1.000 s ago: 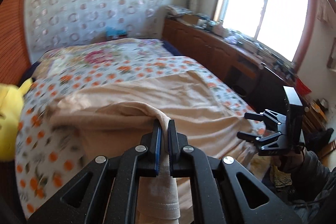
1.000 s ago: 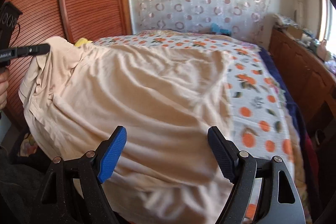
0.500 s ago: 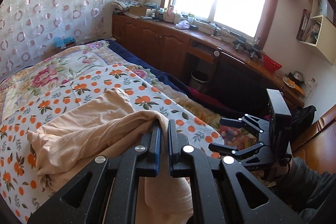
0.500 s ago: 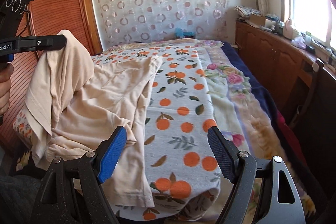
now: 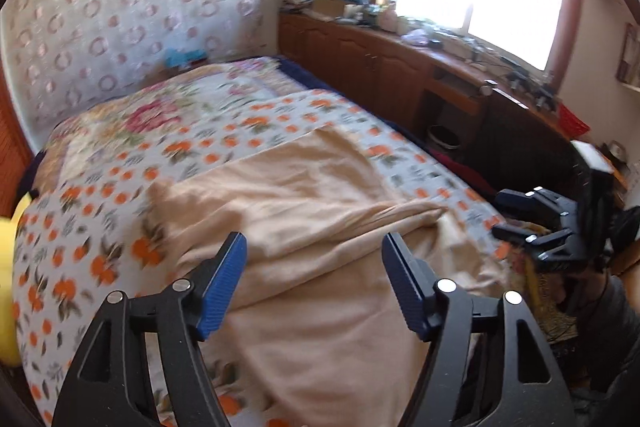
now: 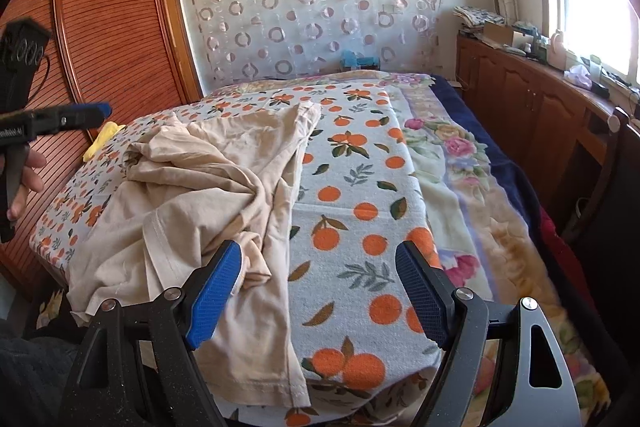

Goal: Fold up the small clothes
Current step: 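Drop the shirt onto the bedspread and open both grippers, then grasp the bunched shirt with the right gripper and lift it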

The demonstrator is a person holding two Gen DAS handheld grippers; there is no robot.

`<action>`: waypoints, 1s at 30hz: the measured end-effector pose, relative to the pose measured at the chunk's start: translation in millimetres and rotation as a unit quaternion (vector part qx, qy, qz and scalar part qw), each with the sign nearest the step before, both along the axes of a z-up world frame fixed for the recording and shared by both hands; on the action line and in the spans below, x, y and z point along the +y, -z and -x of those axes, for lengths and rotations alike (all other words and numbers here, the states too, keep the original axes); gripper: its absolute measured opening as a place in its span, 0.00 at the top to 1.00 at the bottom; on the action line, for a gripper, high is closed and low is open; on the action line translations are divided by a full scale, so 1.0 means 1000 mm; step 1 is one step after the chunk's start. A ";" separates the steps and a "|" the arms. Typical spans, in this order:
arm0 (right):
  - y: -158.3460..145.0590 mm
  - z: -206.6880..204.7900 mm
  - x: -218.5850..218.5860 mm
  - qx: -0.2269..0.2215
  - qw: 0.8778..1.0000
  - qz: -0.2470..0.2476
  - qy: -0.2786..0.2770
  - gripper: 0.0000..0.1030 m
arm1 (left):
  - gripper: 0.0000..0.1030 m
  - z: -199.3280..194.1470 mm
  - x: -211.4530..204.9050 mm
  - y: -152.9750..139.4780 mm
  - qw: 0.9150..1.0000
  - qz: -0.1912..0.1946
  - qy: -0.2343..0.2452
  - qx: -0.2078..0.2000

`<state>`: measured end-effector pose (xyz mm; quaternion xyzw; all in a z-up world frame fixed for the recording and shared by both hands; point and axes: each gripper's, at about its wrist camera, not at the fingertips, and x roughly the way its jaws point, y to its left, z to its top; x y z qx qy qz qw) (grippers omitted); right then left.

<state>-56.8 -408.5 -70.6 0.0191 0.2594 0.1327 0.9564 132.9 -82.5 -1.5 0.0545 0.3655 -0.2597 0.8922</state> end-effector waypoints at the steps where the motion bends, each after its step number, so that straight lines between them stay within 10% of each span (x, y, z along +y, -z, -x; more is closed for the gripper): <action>1: 0.000 -0.003 0.003 -0.001 1.000 0.002 -0.003 0.21 | 0.31 -0.002 0.014 0.008 1.000 -0.003 -0.015 0.007; 13: -0.023 -0.038 0.068 -0.021 0.996 0.042 -0.075 0.21 | 0.31 -0.015 0.130 0.085 0.988 0.003 -0.141 0.061; 24: -0.047 -0.088 0.162 -0.021 0.980 0.084 -0.177 0.22 | 0.31 0.006 0.147 0.078 0.987 0.012 -0.155 0.031; 30: -0.047 -0.129 0.220 0.008 0.967 0.110 -0.228 0.40 | 0.31 0.016 0.149 0.069 0.987 0.019 -0.158 0.018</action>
